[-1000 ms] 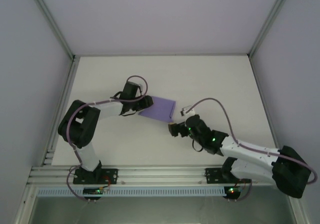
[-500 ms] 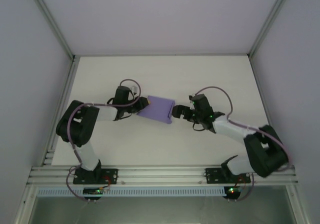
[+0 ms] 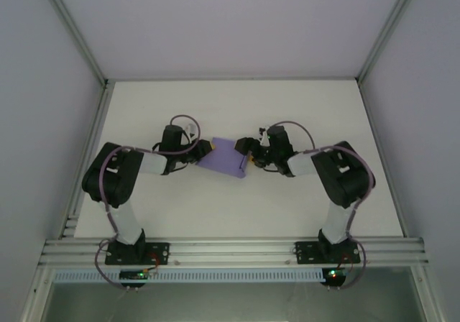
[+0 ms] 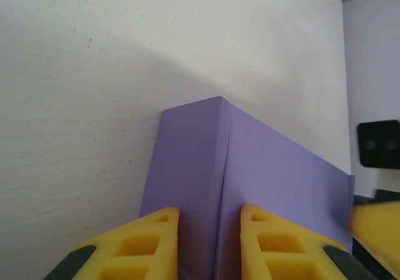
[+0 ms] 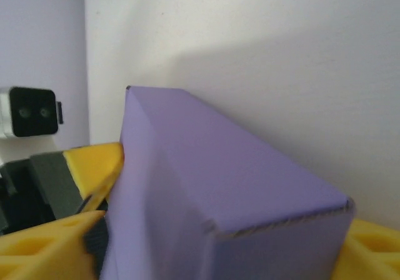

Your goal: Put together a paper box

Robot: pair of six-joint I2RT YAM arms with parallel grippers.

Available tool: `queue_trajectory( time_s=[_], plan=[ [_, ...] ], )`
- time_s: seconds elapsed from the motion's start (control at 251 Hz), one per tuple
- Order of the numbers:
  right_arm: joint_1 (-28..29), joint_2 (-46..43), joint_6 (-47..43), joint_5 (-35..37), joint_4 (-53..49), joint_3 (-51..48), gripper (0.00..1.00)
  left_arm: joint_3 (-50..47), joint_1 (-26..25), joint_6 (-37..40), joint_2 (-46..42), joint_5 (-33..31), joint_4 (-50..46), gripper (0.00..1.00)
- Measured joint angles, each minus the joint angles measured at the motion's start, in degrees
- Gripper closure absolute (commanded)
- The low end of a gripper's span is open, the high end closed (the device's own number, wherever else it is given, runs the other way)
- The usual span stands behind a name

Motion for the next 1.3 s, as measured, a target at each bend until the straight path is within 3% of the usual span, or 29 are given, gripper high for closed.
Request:
queue_trajectory(
  time_s=[0.231, 0.303, 0.383, 0.463, 0.499, 0.663, 0.79, 0.946, 1.106, 1.301],
  plan=[
    [-1.22, 6.58, 11.8, -3.41, 17.75, -1.88, 0.66, 0.15, 0.52, 0.17, -0.39, -0.85, -0.46, 0.81],
    [-1.2, 6.58, 12.98, -3.23, 19.02, -2.82, 0.76, 0.72, 0.39, 0.61, -0.74, -1.03, -1.84, 0.73],
    [-1.2, 6.29, 13.22, -3.43, 19.34, -3.3, 0.79, 0.98, 0.28, 1.14, -1.29, -1.4, -3.56, 0.52],
    [-1.18, 5.03, 13.2, -3.65, 18.71, -3.63, 0.79, 1.22, 0.0, 3.21, -2.82, -2.84, -6.88, 0.2],
    [-1.2, 4.2, 13.2, -3.89, 18.23, -3.76, 0.79, 1.27, 0.0, 4.31, -3.89, -3.93, -9.11, 0.0],
    [-2.23, -1.66, 14.25, -6.64, 13.6, -2.64, 0.83, 3.65, -1.2, 15.1, -14.05, -10.62, -20.0, 0.0],
    [-5.2, -7.17, 14.86, -10.23, 3.34, 0.55, 0.83, 6.34, -8.07, 31.65, -25.46, -17.18, -23.3, 0.0],
    [-10.71, -16.37, 9.97, -12.9, -25.16, 8.24, 0.83, 8.5, -19.56, 56.92, -35.54, -17.86, -28.04, 0.0],
    [-14.29, -24.2, 2.69, -14.01, -51.63, 19.32, 0.82, 14.12, -27.12, 77.02, -35.41, -19.43, -39.8, 0.01],
    [-15.06, -28.46, 2.99, -16.79, -65.24, 21.88, 0.82, 16.68, -33.92, 92.06, -29.33, -30.45, -40.57, 0.0]
  ],
)
